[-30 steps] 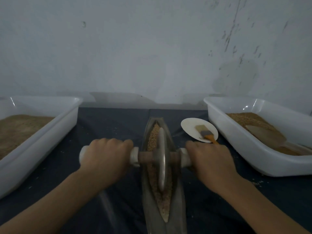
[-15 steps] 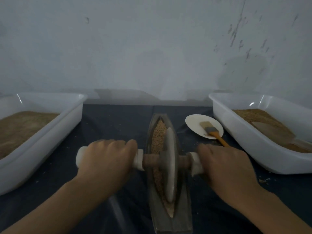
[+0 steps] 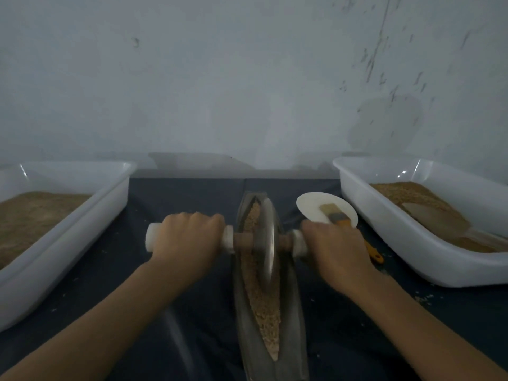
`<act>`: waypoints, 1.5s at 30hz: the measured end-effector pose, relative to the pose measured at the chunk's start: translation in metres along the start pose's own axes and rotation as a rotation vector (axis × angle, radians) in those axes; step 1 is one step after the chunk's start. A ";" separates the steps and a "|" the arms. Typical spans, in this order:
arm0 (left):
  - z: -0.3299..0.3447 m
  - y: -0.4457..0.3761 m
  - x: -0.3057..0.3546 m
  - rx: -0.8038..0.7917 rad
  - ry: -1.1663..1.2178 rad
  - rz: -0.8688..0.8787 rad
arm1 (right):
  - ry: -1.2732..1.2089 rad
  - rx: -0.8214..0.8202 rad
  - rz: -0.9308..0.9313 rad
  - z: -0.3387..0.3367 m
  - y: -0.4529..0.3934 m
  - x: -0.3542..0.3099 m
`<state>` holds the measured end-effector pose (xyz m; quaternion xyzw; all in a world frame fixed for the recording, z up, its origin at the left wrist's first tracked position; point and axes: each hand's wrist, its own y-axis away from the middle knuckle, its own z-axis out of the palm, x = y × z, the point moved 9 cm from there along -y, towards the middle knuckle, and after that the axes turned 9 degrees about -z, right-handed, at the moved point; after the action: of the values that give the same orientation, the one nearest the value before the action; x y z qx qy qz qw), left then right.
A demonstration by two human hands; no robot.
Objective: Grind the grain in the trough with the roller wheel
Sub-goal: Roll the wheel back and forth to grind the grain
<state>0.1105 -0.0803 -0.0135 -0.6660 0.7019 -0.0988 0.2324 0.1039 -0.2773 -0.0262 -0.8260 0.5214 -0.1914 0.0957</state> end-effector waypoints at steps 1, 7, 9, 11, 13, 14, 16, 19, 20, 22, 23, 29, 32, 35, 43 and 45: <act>-0.001 0.015 -0.002 -0.009 0.009 0.021 | 0.036 0.017 -0.023 -0.007 0.014 -0.007; -0.006 0.050 -0.008 0.019 0.062 0.096 | 0.082 0.171 -0.130 -0.040 0.038 -0.029; 0.008 0.031 -0.013 -0.012 0.070 -0.026 | 0.117 0.122 -0.131 -0.034 0.015 -0.024; 0.023 0.007 -0.014 -0.054 0.087 -0.073 | 0.192 0.071 -0.129 -0.022 -0.015 -0.019; 0.038 -0.012 -0.014 -0.100 0.134 -0.103 | 0.183 0.015 -0.096 -0.011 -0.040 -0.011; 0.041 -0.018 -0.014 -0.104 0.156 -0.118 | 0.189 0.015 -0.087 -0.009 -0.048 -0.009; 0.041 -0.018 -0.015 -0.089 0.151 -0.134 | 0.191 0.043 -0.076 -0.014 -0.050 -0.012; 0.027 0.003 -0.013 -0.093 0.103 -0.072 | 0.202 0.073 -0.094 -0.025 -0.019 -0.020; 0.019 0.014 -0.012 -0.095 0.097 -0.041 | 0.193 0.114 -0.104 -0.033 -0.003 -0.024; -0.003 0.038 -0.009 -0.033 0.094 0.032 | 0.130 0.227 -0.145 -0.050 0.027 -0.033; -0.014 0.048 -0.009 -0.034 0.091 0.054 | 0.109 0.263 -0.162 -0.055 0.037 -0.035; -0.009 0.038 -0.013 -0.099 0.005 -0.049 | 0.057 0.145 -0.124 -0.023 0.020 -0.016; 0.012 -0.004 -0.006 -0.091 0.020 -0.077 | 0.112 0.089 -0.069 0.002 -0.023 0.001; 0.025 -0.032 -0.007 -0.079 0.027 -0.089 | 0.071 0.056 -0.013 0.013 -0.047 0.011; -0.004 0.040 -0.009 -0.075 0.069 0.020 | 0.061 0.177 -0.129 -0.037 0.036 -0.025; -0.012 0.051 -0.010 -0.050 0.061 0.046 | 0.059 0.155 -0.139 -0.040 0.046 -0.026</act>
<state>0.0595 -0.0676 -0.0239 -0.6521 0.7260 -0.0961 0.1962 0.0392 -0.2729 -0.0124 -0.8443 0.4491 -0.2616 0.1305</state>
